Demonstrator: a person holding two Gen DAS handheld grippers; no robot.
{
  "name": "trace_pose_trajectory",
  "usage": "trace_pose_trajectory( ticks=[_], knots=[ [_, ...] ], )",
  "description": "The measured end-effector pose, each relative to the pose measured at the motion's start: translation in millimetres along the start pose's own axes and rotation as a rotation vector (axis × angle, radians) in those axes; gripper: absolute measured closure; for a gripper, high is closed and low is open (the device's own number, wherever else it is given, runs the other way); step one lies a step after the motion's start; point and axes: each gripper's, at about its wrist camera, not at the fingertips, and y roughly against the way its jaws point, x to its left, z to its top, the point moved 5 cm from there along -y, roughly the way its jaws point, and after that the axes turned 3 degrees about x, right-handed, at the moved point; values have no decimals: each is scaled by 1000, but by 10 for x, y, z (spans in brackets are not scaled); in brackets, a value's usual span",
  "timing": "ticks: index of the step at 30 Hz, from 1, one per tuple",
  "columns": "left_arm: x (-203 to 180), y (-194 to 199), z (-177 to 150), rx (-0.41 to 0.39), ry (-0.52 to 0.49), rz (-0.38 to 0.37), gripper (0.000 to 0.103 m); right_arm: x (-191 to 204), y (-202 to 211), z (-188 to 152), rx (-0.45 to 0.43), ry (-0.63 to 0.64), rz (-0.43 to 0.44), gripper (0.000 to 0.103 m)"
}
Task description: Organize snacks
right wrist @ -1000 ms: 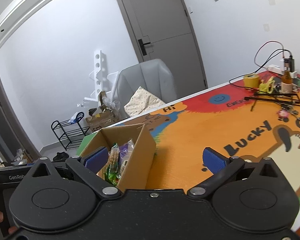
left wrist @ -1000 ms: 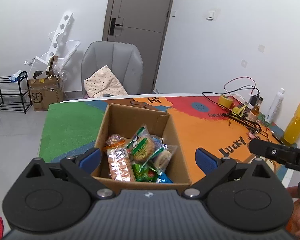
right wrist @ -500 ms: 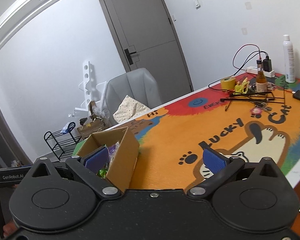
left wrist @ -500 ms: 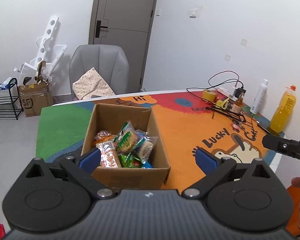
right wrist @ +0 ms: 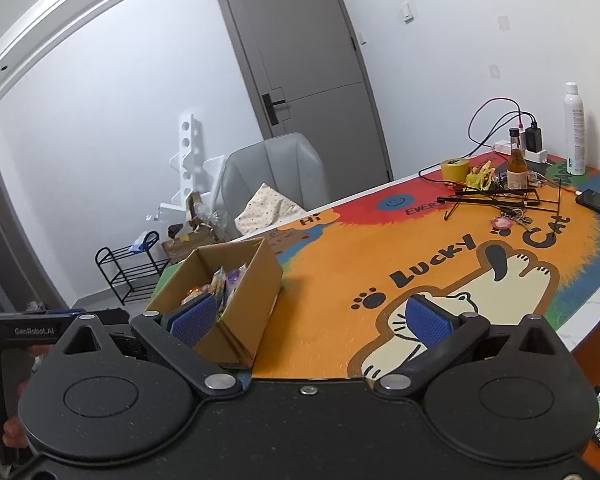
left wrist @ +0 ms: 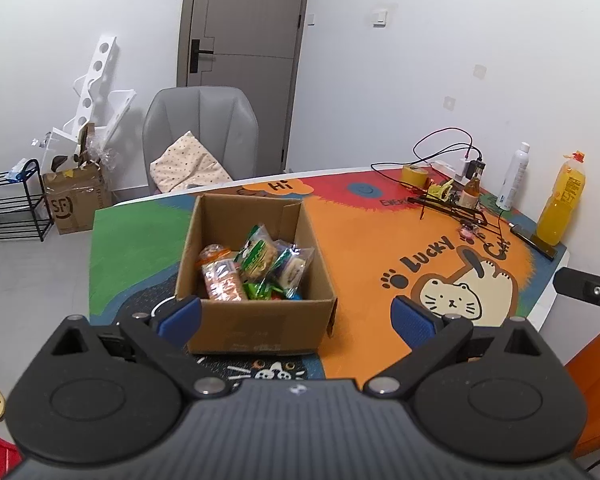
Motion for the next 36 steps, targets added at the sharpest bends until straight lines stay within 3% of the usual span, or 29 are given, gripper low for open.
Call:
trace_pose_trajectory(
  ticks=[36],
  knots=[
    [42, 78, -77, 3, -3, -7, 3, 107, -48, -37, 53, 32, 17, 0]
  ],
)
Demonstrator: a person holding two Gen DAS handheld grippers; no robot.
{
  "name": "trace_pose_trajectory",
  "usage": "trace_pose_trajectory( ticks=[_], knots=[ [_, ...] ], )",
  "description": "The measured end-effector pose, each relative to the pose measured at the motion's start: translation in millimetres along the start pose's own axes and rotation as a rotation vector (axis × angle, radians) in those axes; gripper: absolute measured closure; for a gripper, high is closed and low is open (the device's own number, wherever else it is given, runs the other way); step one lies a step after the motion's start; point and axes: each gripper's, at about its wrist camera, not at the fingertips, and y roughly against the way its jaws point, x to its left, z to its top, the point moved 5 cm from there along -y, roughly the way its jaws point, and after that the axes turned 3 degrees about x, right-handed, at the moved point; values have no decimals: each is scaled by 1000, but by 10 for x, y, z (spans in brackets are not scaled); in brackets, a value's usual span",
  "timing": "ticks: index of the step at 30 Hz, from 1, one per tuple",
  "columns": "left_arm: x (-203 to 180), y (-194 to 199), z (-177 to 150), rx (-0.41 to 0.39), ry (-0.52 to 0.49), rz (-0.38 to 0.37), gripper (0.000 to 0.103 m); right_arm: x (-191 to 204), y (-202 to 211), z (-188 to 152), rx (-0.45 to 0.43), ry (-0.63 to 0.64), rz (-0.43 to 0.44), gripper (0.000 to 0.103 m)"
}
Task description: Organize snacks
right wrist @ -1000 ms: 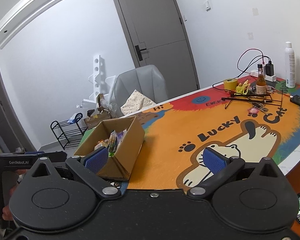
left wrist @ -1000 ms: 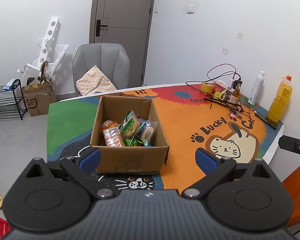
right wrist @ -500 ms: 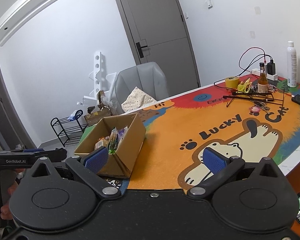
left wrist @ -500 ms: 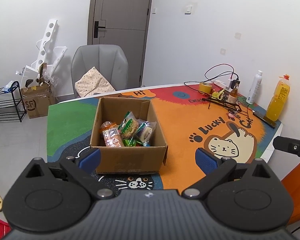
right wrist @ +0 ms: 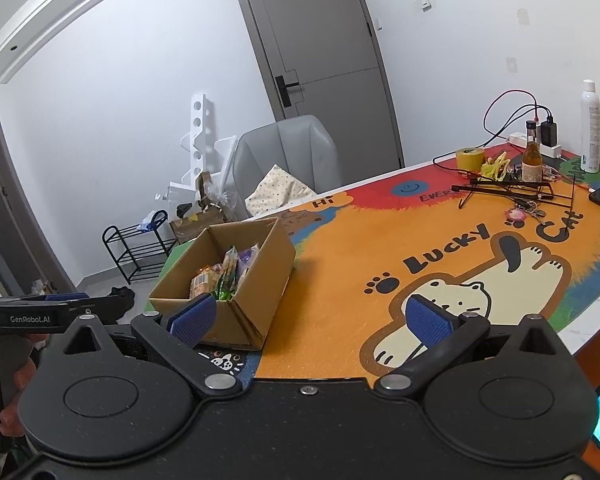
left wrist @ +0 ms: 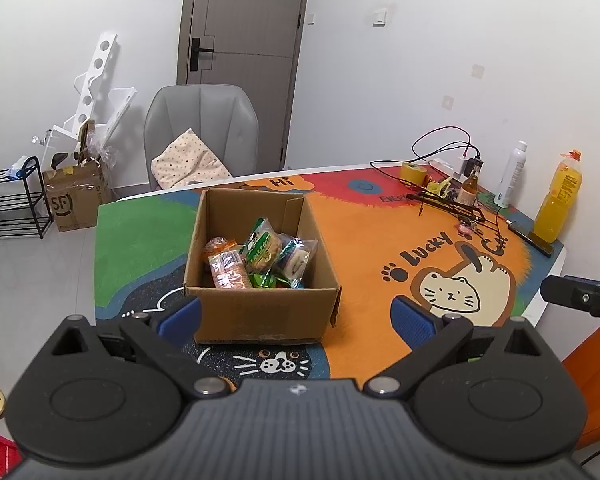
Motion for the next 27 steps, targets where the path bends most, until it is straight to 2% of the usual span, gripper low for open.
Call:
trace_pose_trajectory(
  ticks=[27],
  knots=[
    [31, -18, 10, 3, 9, -5, 3, 48, -40, 28, 11, 24, -4, 0]
  ],
)
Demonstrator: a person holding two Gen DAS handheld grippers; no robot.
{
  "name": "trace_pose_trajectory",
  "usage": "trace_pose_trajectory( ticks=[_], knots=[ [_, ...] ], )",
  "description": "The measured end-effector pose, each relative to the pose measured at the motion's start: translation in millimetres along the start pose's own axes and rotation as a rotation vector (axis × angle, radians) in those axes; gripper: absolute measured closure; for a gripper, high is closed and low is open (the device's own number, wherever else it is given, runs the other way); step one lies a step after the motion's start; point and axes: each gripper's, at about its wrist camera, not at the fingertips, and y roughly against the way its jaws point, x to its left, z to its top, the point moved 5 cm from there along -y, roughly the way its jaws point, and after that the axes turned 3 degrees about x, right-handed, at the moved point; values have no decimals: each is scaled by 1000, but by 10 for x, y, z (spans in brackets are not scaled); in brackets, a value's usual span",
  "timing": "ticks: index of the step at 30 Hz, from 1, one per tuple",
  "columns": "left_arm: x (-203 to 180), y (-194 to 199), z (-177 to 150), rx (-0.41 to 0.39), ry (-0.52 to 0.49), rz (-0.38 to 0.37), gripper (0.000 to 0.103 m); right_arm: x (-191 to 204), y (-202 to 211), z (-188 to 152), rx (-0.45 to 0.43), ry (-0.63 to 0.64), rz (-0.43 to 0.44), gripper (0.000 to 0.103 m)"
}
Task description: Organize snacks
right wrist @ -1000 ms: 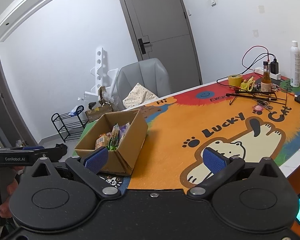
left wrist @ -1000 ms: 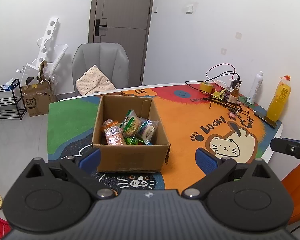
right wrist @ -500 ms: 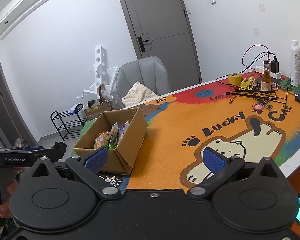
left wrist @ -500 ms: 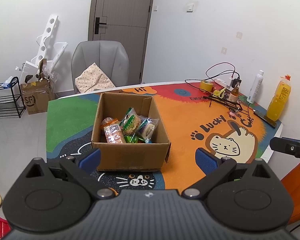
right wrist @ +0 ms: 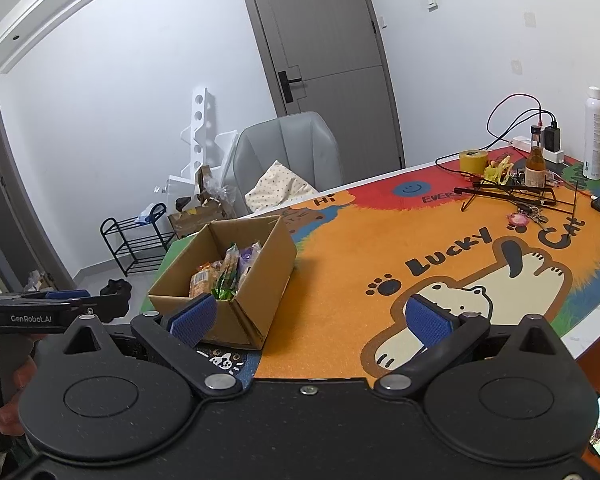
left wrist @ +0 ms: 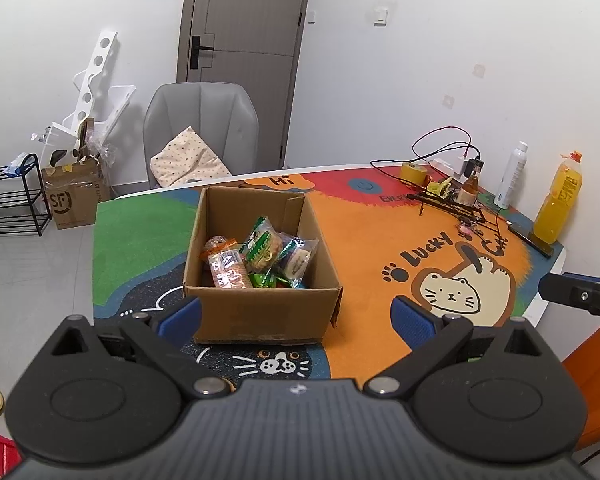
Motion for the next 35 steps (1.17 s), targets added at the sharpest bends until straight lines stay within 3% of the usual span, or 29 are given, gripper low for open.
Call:
trace_pose_trajectory(
  ticks=[35],
  knots=[
    [44, -18, 9, -8, -8, -7, 3, 111, -32, 37, 10, 15, -2, 0]
  ],
)
